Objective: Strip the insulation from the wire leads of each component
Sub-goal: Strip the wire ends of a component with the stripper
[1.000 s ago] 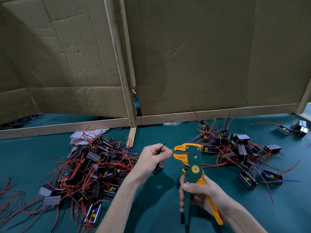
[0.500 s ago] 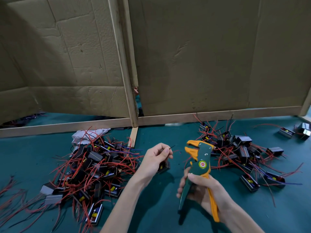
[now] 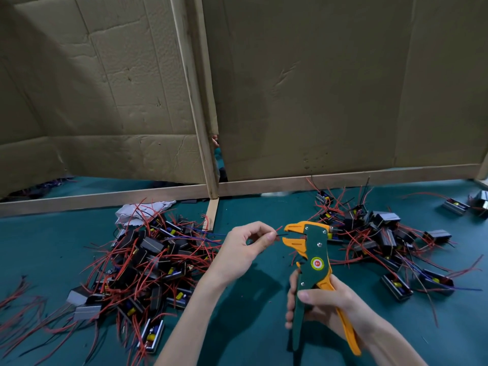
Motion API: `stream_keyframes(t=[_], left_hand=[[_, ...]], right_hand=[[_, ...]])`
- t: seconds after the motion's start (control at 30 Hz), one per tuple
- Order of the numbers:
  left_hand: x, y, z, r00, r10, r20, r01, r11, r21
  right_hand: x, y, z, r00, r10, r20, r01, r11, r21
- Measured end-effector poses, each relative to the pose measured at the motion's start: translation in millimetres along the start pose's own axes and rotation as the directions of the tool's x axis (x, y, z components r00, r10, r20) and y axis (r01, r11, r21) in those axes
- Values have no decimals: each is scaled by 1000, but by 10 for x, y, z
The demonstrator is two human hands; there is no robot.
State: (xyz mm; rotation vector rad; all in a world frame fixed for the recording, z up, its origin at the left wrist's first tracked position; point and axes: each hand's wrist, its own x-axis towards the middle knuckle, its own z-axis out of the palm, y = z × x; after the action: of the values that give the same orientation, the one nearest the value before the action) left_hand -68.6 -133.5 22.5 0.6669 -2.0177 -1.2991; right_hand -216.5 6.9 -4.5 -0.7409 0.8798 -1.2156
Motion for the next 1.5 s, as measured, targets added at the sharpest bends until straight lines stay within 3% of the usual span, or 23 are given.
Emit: stream_keyframes(t=[0.4,0.57,0.83,0.9,1.0,1.07,1.27,1.4,1.5], left_hand=[[-23,79,-10,986,-77,145,96,987,-128],[-40,80,-53,983,-93,160,115,984,-135],[-28,-33,-32,978,-149,147,163,982,-89],[-29,-83,3,978,-154,143,164,985,-62],[-13,-116,-23,988,-133,76,136,990,-33],[4,-129,-81,993,-120,16,121,993,-5],[29,-42,-124,982,16,-190,24,979,203],[144,204,109,912,161,-377,-125,985,117],[384,466,437,891,195,-410,-204,979,23]], right_hand=[[-19,-4,4,1000,16,26,-14,997,-82],[-4,38,49,999,25,-21,-27,993,-116],[36,162,216,971,-9,-238,-25,990,-141],[48,160,209,976,-3,-218,-14,997,-74],[49,91,168,996,-7,-91,19,992,124],[51,73,127,997,-28,-66,39,985,168],[74,39,10,982,-20,-187,52,985,167],[108,62,-5,968,62,-241,-7,975,222],[132,84,-3,966,130,-225,-71,965,253]])
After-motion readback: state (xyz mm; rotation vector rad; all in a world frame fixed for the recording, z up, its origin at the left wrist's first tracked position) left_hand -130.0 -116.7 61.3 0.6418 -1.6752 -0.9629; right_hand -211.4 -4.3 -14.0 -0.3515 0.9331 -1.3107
